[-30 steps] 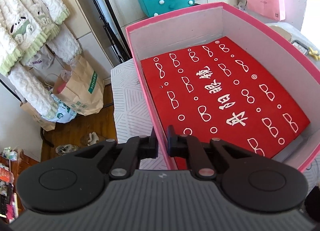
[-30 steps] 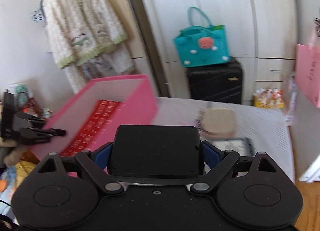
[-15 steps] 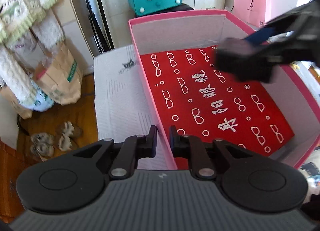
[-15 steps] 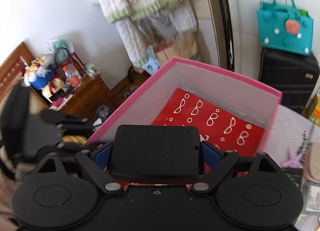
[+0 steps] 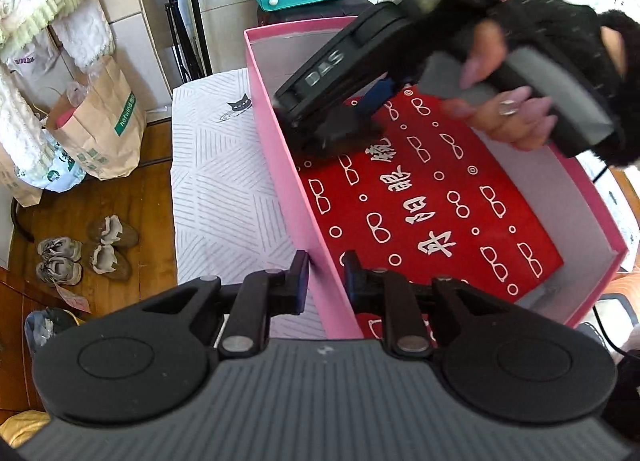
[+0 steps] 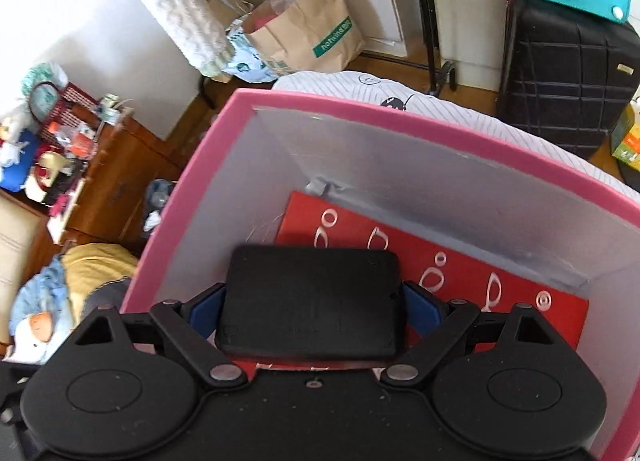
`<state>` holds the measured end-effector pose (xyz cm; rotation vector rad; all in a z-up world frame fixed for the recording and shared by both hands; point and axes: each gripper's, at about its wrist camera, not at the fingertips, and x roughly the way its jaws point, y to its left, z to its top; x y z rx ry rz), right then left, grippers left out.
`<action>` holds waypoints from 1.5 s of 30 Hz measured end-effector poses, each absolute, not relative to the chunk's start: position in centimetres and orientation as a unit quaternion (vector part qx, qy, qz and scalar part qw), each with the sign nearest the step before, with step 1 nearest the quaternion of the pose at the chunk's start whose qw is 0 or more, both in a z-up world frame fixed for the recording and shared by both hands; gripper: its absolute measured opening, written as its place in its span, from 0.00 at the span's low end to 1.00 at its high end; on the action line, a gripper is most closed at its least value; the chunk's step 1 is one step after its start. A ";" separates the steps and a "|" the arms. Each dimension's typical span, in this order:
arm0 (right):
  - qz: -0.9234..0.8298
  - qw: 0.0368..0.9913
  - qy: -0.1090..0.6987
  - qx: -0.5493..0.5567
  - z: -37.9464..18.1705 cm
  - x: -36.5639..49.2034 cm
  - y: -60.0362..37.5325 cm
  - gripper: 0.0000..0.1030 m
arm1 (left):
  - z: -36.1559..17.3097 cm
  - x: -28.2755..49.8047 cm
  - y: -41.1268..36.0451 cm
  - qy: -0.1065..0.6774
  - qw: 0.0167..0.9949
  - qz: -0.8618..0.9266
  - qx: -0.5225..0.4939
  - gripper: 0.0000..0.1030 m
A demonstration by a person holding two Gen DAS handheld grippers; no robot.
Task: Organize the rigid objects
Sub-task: 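Carry the black power bank into the pink box with the right tool while the left tool holds the rim, then move the open right tool back to the grey pocket router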
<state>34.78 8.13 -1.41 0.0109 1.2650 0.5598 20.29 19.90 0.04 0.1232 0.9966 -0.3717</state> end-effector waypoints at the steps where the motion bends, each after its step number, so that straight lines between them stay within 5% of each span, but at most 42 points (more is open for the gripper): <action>1: 0.254 0.774 0.580 0.009 -1.5 34.8 8.2 0.92 | 0.1 20.3 20.0 0.475 0.860 -0.178 0.058 0.17; 21: 0.302 0.818 0.485 0.058 8.6 27.0 -2.3 0.93 | 0.1 19.9 19.8 0.473 0.863 -0.172 0.051 0.16; 34: 0.279 0.818 0.501 0.033 5.8 20.4 -6.8 0.39 | 0.3 19.4 18.8 0.471 0.869 -0.135 0.074 0.12; 45: 0.315 0.805 0.494 0.093 3.9 22.0 -7.3 0.36 | 0.8 18.8 18.6 0.464 0.879 -0.082 0.074 0.10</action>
